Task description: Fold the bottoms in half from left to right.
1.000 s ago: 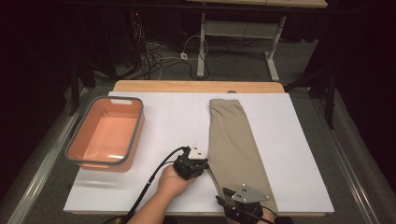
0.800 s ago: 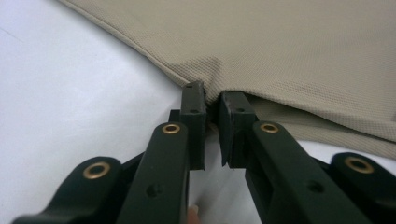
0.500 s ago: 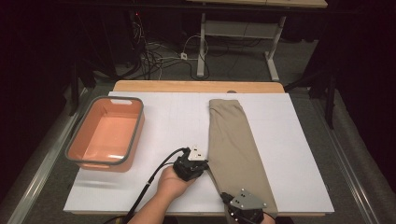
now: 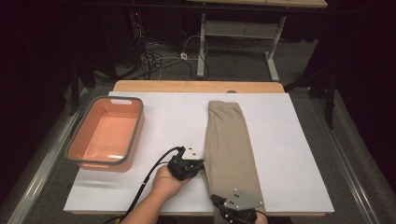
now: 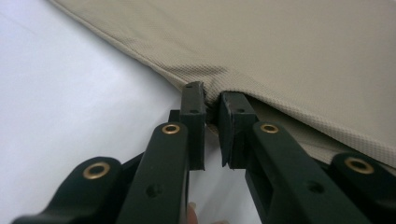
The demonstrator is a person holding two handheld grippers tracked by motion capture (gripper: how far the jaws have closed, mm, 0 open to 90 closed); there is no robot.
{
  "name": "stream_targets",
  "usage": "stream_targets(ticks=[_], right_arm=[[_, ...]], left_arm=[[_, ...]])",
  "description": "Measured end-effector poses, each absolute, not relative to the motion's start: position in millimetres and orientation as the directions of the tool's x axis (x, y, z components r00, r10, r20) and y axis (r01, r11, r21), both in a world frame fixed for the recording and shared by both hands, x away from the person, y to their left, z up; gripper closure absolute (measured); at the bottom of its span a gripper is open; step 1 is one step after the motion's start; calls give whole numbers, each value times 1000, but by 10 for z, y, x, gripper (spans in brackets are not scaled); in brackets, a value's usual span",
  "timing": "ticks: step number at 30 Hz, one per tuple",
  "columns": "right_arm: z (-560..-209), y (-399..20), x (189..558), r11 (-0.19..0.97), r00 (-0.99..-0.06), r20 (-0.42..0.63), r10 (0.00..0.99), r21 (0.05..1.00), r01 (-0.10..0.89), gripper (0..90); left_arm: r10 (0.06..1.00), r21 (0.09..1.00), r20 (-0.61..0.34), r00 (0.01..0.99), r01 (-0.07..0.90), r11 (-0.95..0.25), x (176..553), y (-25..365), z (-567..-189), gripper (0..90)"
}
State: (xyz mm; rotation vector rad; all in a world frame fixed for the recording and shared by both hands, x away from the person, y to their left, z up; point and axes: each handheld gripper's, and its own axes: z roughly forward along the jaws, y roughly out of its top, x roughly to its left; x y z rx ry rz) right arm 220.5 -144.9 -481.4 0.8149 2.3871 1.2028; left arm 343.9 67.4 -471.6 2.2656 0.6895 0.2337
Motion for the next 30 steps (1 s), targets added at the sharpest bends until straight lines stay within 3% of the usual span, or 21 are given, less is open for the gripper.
stream_targets(ticks=[6, 11, 15, 19, 23, 29, 30], right_arm=[[-4827, -1232, 2166, 492, -818, -34, 575, 813, 312, 887], [-4877, -1120, 2173, 516, -835, -35, 550, 800, 306, 872], [-4891, -1103, 2182, 517, -845, -18, 534, 798, 310, 794], [-4847, -1142, 2176, 498, -847, -2, 532, 810, 311, 737], [-4798, -1247, 2201, 477, -828, -2, 561, 818, 321, 722], [-4761, -1501, 2270, 437, -785, 2, 620, 830, 347, 686], [-4764, -1545, 2283, 430, -777, 6, 629, 831, 354, 667]], left_arm=[[545, 696, -8, 838, 396, -599, 3342, 875, -4717, 759], [582, 684, -39, 812, 446, -577, 3316, 1029, -4777, 615], [601, 679, -47, 798, 467, -566, 3238, 1184, -4785, 498], [606, 708, -68, 792, 466, -530, 3141, 1348, -4785, 512], [600, 773, -91, 795, 436, -461, 3097, 1339, -4714, 651], [586, 805, -130, 800, 430, -408, 3150, 1113, -4686, 647], [591, 811, -140, 795, 434, -392, 3160, 1104, -4695, 613]])
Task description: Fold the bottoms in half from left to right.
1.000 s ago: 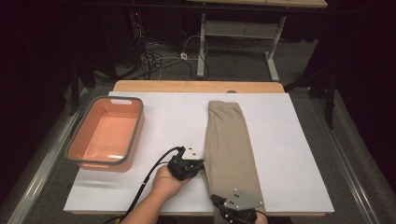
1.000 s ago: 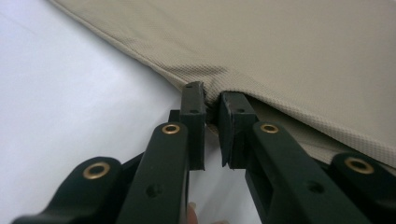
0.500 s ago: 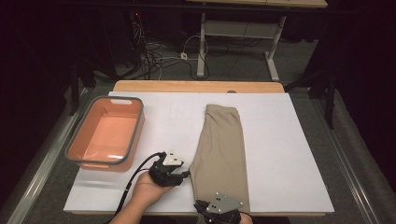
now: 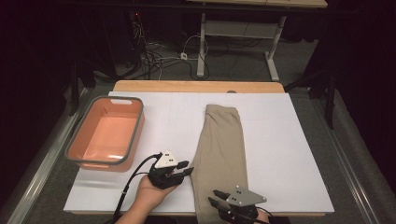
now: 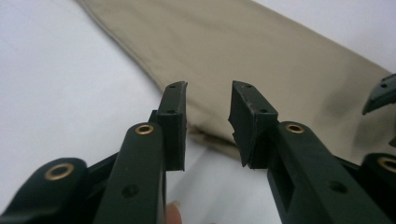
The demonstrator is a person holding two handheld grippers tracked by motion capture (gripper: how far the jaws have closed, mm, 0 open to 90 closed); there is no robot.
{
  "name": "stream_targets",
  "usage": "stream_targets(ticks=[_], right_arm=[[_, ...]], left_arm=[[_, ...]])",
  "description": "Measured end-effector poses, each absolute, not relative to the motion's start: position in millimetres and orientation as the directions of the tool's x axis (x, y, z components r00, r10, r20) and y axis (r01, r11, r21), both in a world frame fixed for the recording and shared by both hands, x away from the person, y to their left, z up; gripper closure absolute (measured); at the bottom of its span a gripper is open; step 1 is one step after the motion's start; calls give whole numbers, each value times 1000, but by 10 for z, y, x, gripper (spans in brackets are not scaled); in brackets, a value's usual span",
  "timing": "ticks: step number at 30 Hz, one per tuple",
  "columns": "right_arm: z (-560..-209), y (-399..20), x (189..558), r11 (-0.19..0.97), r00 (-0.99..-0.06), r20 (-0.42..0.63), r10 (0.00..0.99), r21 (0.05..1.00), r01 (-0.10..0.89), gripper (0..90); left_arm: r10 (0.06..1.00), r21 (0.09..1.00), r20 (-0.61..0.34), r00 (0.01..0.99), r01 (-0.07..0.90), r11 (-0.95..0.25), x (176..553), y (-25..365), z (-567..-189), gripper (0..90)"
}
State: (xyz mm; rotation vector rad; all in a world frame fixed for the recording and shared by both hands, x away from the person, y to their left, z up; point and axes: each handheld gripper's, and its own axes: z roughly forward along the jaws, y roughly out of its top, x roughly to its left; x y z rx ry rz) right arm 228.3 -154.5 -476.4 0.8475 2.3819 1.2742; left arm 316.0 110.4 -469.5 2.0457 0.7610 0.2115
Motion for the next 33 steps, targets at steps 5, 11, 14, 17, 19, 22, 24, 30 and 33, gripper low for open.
stream_targets(ticks=[5, 11, 14, 17, 19, 22, 24, 30, 33], right_arm=[[-4779, -1774, 2375, 373, -749, 35, 662, 851, 369, 436], [-4720, -2031, 2453, 285, -698, 49, 715, 891, 355, 168], [-4704, -2172, 2491, 257, -667, 49, 744, 900, 353, 142], [-4696, -2298, 2520, 250, -627, 29, 779, 902, 352, 52], [-4690, -2380, 2535, 236, -599, 26, 800, 905, 355, 9], [-4677, -2485, 2546, 218, -576, 29, 817, 909, 355, 1], [-4667, -2530, 2551, 210, -563, 29, 826, 911, 355, 1], [-4671, -2589, 2570, 207, -540, 21, 842, 910, 359, 1], [-4673, -2593, 2579, 203, -532, 21, 846, 911, 360, 0]], left_arm=[[622, 848, -113, 775, 402, -346, 3144, 1216, -4705, 362], [670, 858, -85, 738, 396, -327, 3062, 1501, -4691, 106], [679, 847, -94, 728, 417, -330, 3040, 1595, -4724, 0], [685, 859, -82, 724, 400, -320, 2990, 1651, -4748, 0], [678, 862, -82, 730, 393, -319, 2968, 1670, -4764, 0], [672, 860, -64, 738, 383, -338, 2952, 1688, -4759, 0], [669, 863, -70, 740, 381, -332, 2950, 1717, -4757, 0], [677, 858, -60, 733, 385, -341, 2977, 1736, -4810, 0], [670, 855, -63, 739, 387, -346, 2983, 1730, -4825, 0]])
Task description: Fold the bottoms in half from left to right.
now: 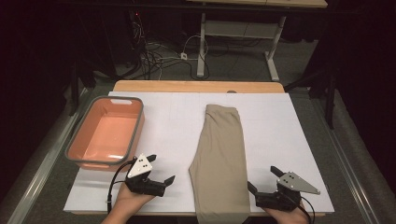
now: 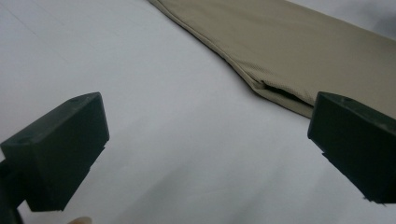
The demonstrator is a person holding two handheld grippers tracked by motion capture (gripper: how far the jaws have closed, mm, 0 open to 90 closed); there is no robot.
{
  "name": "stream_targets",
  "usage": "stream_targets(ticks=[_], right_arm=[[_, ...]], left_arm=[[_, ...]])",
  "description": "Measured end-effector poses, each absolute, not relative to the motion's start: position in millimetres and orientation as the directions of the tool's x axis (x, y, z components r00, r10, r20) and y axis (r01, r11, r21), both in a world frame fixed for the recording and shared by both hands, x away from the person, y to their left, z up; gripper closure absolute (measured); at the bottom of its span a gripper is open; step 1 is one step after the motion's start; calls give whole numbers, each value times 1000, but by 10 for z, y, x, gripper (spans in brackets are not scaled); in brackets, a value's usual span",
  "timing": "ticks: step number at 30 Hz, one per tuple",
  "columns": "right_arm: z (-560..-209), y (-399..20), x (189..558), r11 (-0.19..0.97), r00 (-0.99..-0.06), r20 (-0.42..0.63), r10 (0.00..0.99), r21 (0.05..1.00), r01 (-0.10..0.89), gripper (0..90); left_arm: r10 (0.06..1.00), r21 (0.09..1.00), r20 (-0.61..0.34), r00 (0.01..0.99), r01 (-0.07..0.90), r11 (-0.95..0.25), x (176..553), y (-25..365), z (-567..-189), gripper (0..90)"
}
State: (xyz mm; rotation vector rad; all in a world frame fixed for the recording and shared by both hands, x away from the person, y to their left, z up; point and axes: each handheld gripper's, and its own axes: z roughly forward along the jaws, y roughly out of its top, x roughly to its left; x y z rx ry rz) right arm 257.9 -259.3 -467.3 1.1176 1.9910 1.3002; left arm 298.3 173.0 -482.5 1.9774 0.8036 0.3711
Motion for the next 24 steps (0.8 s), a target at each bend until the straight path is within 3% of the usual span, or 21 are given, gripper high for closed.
stream_targets(ticks=[24], right_arm=[[-4589, -2350, 2802, 192, -519, 12, 855, 921, 338, 0]], left_arm=[[630, 887, -102, 770, 357, -293, 2944, 1803, -4840, 0]])
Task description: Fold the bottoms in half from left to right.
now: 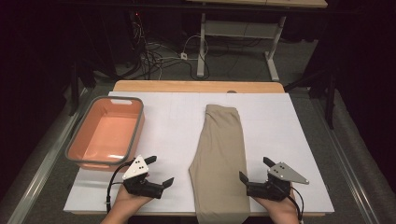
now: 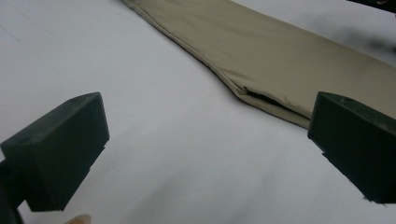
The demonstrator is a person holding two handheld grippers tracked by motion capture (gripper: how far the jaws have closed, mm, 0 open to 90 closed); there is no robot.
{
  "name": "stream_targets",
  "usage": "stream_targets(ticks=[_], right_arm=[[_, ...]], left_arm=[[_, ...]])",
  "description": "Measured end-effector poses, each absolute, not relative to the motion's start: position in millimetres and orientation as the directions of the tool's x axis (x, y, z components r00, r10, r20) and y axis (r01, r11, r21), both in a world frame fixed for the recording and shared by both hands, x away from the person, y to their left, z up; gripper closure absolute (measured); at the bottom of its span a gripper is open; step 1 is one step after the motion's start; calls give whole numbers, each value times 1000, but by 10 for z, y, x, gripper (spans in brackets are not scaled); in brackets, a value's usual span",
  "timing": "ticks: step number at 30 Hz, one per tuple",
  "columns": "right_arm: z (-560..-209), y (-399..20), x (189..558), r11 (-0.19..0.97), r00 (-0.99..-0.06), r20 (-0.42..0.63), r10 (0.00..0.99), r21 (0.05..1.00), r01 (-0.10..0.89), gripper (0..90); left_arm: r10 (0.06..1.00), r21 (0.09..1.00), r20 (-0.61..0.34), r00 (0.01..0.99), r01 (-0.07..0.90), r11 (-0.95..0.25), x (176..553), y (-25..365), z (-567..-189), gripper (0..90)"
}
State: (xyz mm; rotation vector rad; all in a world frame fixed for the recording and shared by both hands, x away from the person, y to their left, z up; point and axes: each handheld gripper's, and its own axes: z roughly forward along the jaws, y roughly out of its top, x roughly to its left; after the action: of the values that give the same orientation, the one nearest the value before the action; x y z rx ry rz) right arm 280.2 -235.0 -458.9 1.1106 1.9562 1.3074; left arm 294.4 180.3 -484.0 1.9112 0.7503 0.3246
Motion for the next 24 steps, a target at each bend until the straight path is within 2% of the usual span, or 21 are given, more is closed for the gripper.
stream_targets(ticks=[24], right_arm=[[-4628, -2225, 3245, 195, -495, 32, 868, 896, 399, 0]], left_arm=[[609, 890, -88, 788, 337, -308, 2938, 1792, -4840, 0]])
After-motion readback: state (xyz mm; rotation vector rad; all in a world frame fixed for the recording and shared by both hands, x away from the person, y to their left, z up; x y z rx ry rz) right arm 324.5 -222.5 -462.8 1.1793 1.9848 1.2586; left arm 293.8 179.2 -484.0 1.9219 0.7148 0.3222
